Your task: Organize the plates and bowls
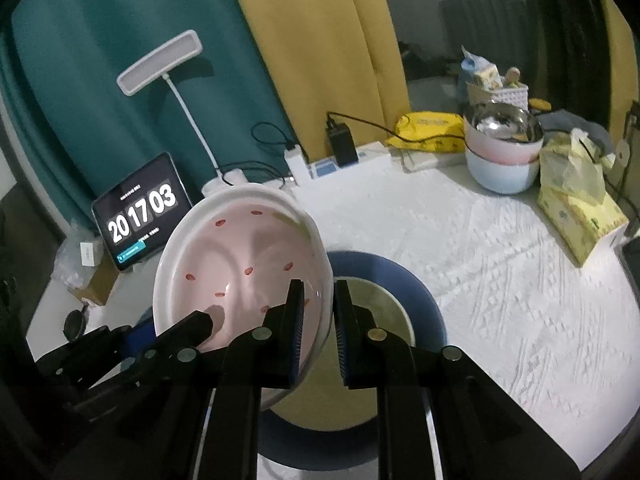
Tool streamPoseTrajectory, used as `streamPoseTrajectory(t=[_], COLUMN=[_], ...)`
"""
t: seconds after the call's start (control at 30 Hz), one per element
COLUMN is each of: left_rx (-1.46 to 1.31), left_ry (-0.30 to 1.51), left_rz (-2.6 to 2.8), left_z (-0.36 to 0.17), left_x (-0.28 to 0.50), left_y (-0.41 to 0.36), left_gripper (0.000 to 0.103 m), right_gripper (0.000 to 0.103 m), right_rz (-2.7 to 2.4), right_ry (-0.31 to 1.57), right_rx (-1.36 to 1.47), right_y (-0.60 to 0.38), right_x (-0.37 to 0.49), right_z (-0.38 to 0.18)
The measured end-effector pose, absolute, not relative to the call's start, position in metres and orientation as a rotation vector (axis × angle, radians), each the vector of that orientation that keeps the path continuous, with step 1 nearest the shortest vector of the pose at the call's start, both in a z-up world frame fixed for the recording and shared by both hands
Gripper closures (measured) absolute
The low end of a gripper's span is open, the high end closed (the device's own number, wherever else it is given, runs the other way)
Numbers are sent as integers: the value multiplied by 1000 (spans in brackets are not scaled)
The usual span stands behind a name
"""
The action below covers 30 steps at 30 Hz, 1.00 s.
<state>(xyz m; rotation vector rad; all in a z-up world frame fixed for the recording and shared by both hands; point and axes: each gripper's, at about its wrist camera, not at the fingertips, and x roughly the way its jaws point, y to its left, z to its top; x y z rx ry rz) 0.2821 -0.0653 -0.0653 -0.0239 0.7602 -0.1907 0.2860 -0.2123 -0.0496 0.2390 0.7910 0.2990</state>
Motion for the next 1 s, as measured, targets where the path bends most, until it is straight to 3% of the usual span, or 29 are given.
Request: streamPoseTrajectory(t=[1.0], left_rx=[52], left_ry=[845], left_rz=[-193], left_z=[-100], left_x=[283], left_y=[-92], left_gripper=[79], right_gripper=[87], right_rz=[256], right_ry=[909], right_rx=[239], right_y=[-232], right_x=[283], right_z=[-89])
